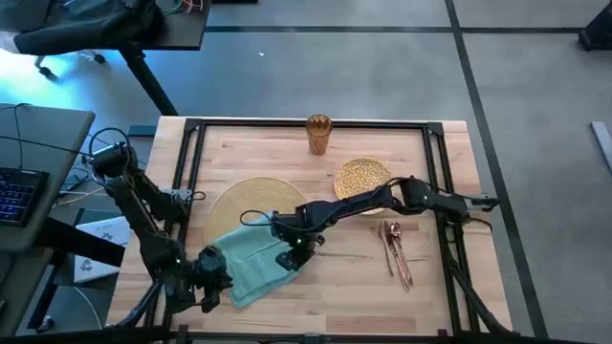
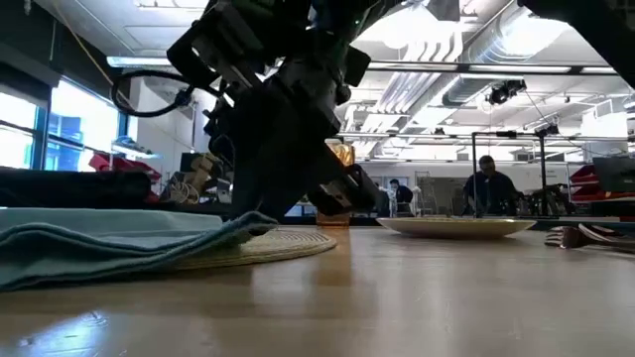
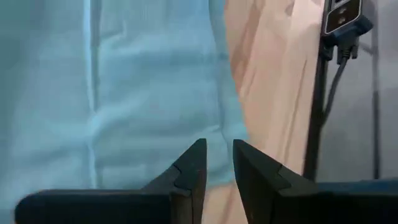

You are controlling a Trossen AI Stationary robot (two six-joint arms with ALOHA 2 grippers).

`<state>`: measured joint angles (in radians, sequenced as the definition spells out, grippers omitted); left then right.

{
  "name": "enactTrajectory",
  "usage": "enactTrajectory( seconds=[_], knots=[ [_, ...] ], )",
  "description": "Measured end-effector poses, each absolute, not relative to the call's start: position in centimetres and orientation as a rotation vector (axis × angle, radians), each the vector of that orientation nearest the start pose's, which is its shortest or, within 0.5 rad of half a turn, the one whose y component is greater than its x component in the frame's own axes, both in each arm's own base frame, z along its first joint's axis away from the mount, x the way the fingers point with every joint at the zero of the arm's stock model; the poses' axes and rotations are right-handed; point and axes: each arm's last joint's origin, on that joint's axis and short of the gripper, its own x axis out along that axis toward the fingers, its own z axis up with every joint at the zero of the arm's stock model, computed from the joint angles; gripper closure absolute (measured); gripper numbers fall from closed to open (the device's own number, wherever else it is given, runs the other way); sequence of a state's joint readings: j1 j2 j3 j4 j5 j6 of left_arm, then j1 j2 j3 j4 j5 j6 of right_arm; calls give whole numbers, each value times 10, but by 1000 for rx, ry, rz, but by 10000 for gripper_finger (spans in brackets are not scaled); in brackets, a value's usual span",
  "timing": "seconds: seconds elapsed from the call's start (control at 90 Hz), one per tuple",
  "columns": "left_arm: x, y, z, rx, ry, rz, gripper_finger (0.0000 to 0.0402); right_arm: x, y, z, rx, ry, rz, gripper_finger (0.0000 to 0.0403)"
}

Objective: Set table place
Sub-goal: Fold the blue table napkin

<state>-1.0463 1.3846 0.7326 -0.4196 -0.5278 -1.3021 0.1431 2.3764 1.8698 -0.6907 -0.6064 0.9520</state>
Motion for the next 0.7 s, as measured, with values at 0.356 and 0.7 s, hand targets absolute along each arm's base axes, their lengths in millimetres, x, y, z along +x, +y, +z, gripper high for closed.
enactTrajectory(
  seconds=[0.356, 0.7],
  knots=[
    [148, -206, 170, -363, 953, 38, 287, 479, 89, 133, 1101, 1448, 11, 268],
    [145, -209, 170, -395, 956, 37, 287, 486, 85, 141, 1119, 1405, -5, 286]
  ],
)
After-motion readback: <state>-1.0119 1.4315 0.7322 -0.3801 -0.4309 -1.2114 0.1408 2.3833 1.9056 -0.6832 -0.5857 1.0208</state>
